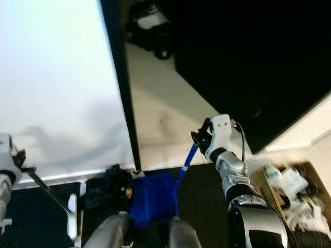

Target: Sweep floor

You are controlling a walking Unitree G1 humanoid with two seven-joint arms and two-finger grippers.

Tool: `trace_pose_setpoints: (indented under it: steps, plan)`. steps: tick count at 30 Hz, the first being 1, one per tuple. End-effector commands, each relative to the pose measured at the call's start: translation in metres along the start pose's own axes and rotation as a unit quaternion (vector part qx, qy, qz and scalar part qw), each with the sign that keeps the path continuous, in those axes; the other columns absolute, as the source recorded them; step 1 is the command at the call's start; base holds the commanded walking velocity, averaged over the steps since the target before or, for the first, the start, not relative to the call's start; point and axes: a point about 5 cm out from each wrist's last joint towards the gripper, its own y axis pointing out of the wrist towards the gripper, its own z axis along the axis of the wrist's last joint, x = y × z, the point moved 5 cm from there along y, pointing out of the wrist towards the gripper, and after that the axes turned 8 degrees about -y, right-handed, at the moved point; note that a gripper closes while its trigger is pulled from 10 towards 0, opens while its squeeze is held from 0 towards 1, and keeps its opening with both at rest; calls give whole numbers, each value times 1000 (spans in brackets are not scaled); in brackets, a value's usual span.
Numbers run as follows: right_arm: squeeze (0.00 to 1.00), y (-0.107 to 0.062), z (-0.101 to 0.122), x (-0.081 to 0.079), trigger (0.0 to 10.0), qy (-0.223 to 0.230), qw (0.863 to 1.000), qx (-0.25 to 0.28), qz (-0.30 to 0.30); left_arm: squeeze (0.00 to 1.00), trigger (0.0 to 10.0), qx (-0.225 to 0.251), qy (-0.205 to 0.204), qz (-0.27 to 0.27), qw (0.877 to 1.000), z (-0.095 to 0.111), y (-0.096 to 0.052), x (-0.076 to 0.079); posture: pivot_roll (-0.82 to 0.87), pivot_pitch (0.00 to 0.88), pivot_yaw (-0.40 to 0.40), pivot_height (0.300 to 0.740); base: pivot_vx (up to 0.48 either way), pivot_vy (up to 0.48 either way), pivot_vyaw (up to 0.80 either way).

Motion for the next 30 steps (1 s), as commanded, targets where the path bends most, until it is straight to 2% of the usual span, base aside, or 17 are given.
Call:
trace_pose_setpoints:
  steps: [1,4,7,11,15,19,21,30]
  plan:
    - [0,-2,-5,-1,10000,10,1000,-3,2,0,10000,-20,0,-6,1000,-10,-2,2,93,70,-13,740,0,0,794]
    - [0,-5,-7,3,10000,6,1000,-7,-1,0,10000,-21,0,-14,1000,-10,-2,5,93,76,-12,740,0,0,798]
    - [0,-8,-9,11,10000,36,999,-8,-19,0,10000,-23,-5,-19,1000,-10,-1,8,92,78,-12,740,0,0,0]
    - [0,-10,-11,14,10000,30,999,-14,-20,0,10000,-23,-4,-27,999,-9,1,15,91,83,-12,740,0,0,0]
    - [0,-12,-12,15,10000,29,999,-17,-18,0,10000,-23,-2,-38,999,-8,4,25,86,85,-11,740,0,-344,0]
    - [0,-12,-11,16,10000,28,999,-16,-17,0,10000,-23,-1,-40,999,-7,4,27,85,85,-10,740,0,-470,0]
    - [0,-12,-4,20,10000,21,1000,-11,-4,0,10000,-17,-14,-25,999,-4,5,23,88,88,-16,740,0,0,0]
    - [0,-12,13,18,10000,5,997,-7,79,0,10000,2,10,-24,1000,7,6,16,81,93,-20,740,0,0,0]
